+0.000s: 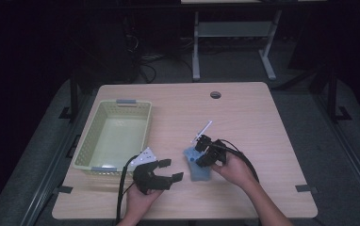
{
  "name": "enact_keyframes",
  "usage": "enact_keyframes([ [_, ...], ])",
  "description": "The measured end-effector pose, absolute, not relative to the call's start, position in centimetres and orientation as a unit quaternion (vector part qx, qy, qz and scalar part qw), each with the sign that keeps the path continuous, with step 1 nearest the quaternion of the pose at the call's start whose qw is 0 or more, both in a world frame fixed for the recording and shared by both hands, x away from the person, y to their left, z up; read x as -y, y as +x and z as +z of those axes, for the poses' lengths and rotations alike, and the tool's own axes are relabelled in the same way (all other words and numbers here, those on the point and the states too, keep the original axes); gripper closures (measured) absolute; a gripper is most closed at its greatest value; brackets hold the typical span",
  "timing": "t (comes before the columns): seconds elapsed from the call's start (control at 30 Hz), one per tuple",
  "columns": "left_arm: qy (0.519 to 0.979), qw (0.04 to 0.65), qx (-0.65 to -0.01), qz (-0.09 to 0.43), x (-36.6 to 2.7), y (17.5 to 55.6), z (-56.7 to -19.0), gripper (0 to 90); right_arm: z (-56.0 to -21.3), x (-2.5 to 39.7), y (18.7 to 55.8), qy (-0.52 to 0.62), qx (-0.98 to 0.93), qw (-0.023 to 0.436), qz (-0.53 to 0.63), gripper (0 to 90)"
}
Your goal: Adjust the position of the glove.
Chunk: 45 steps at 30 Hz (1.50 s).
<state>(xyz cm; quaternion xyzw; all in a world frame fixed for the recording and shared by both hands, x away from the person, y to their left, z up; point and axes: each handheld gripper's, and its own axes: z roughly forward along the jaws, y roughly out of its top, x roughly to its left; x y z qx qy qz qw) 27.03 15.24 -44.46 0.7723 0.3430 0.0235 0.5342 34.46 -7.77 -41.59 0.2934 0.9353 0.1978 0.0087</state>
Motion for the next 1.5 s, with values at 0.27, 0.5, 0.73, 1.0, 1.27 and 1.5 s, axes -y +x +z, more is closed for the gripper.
enact_keyframes([
  [0.27,0.773,0.534,-0.342,0.022,-15.2,27.0,-44.5,22.0,-42.4,7.4,34.6,0.300,-0.934,0.013,0.193,77.1],
  [0.5,0.773,0.532,-0.344,0.021,-15.2,27.1,-44.6,22.0,-41.9,7.7,34.7,0.310,-0.926,0.018,0.213,65.3],
  [0.73,0.776,0.529,-0.345,0.018,-15.2,27.2,-44.7,22.7,-41.2,7.5,34.3,0.319,-0.916,0.024,0.244,80.8],
  [1.0,0.772,0.533,-0.347,0.004,-15.2,27.2,-44.7,24.5,-43.7,7.3,34.8,0.334,-0.912,-0.005,0.237,87.1],
  [1.27,0.771,0.530,-0.353,-0.013,-15.0,27.3,-44.9,27.0,-42.6,8.5,34.0,0.348,-0.897,0.003,0.273,75.3],
  [1.5,0.767,0.524,-0.368,-0.054,-14.3,27.6,-45.1,29.7,-41.8,10.6,33.2,0.383,-0.870,-0.005,0.309,62.2],
])
